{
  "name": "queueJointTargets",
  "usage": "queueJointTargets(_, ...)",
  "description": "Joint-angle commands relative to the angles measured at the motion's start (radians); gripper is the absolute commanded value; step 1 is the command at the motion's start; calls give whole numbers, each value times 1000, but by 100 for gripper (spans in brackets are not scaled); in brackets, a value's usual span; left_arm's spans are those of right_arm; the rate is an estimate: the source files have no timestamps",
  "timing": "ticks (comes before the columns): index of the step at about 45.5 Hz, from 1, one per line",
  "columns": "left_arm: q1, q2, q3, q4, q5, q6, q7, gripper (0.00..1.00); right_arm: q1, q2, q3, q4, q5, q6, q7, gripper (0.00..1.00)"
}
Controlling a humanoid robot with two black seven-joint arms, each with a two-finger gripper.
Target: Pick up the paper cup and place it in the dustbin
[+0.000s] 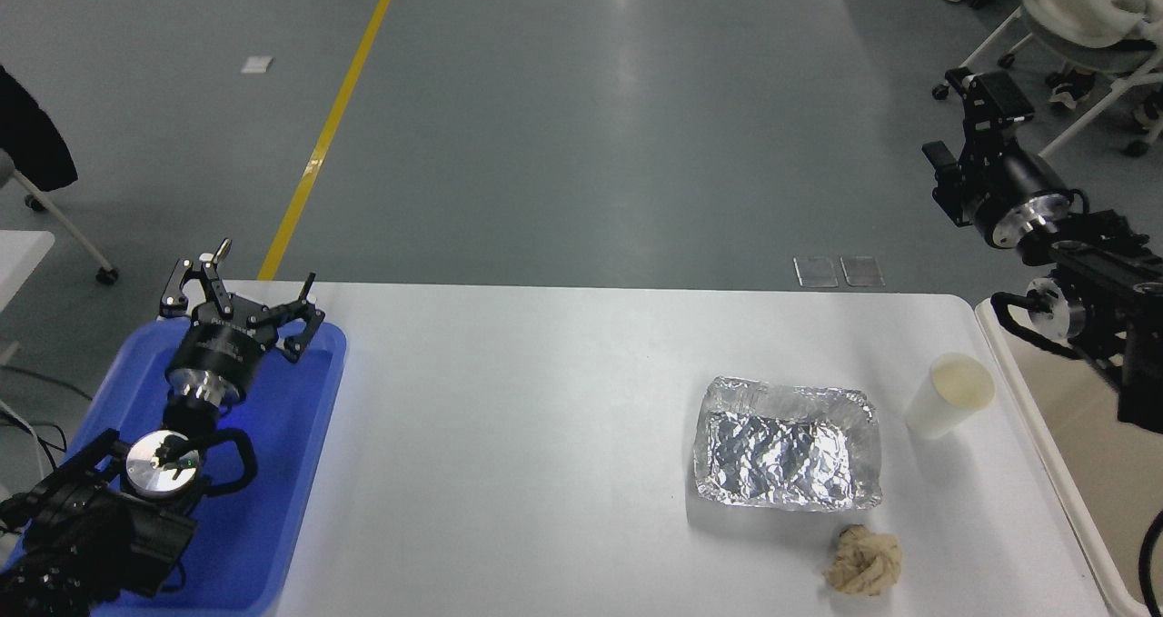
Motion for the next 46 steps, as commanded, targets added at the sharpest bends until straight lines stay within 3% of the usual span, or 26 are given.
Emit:
queueJointTargets(1, -1, 0, 0, 0, 0, 0, 0, 100, 254, 61, -629, 31, 1, 74, -203, 100)
queueJointTargets(5, 1, 0, 0, 1, 0, 1, -2, 100, 311, 67, -740, 45, -8, 142, -245, 100)
queueJointTargets(12, 1, 0, 0, 1, 0, 0, -2, 100, 390, 29, -775, 102, -143, 276, -246, 100)
queueJointTargets(22, 1, 0, 0, 1, 0, 1, 0, 100, 567, -88, -812, 405, -363, 353, -243, 100)
queueJointTargets(35, 1, 0, 0, 1, 0, 0, 0, 100, 686, -183, -817, 534, -375, 591, -243, 100)
queueJointTargets(46, 1, 0, 0, 1, 0, 0, 0, 100, 798, -242, -820, 695, -381, 685, -245, 100)
